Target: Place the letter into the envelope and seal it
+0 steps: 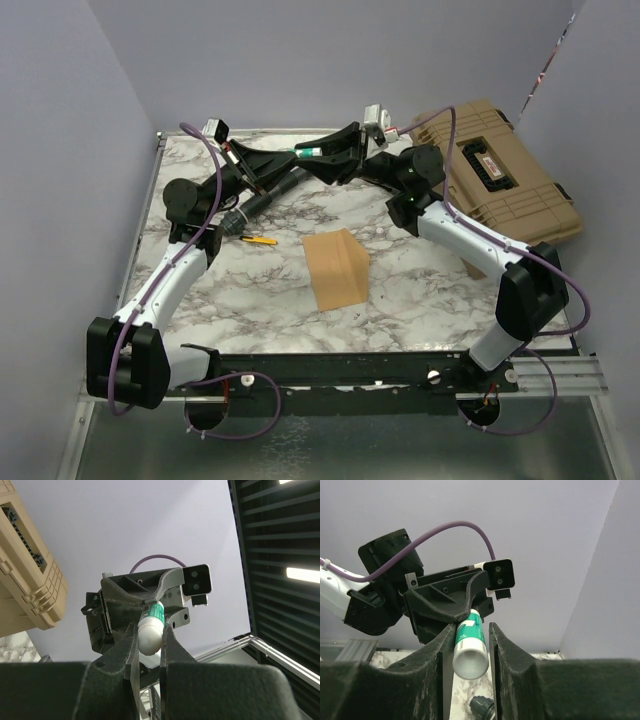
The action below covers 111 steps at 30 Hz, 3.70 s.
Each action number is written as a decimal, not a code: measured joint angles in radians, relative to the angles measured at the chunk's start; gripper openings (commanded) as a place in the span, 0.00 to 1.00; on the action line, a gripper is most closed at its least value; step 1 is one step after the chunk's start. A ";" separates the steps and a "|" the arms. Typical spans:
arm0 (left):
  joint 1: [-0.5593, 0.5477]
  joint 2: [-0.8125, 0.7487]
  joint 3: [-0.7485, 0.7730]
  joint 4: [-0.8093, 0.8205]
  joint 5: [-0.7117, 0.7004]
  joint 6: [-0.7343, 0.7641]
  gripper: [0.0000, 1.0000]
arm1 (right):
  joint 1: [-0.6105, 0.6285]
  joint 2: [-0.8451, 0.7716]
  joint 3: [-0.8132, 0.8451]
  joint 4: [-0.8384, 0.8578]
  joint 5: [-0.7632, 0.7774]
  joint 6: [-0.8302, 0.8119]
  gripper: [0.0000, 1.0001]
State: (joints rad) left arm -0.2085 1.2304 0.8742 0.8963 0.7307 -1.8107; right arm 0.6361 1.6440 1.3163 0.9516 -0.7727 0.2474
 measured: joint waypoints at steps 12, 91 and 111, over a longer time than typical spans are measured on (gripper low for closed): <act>0.004 0.000 0.000 -0.002 -0.006 -0.003 0.54 | 0.006 -0.001 0.020 -0.062 0.002 -0.051 0.00; -0.237 0.583 -0.062 -0.689 -0.307 0.840 0.00 | 0.249 0.080 -0.402 -0.840 1.081 0.014 0.00; -0.232 0.570 -0.157 -0.563 -0.328 0.643 0.00 | 0.306 -0.021 -0.496 -0.883 1.069 -0.046 0.01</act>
State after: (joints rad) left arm -0.4408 1.8008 0.7170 0.3328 0.4023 -1.1679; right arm 0.9417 1.6226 0.8200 0.0681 0.2958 0.2012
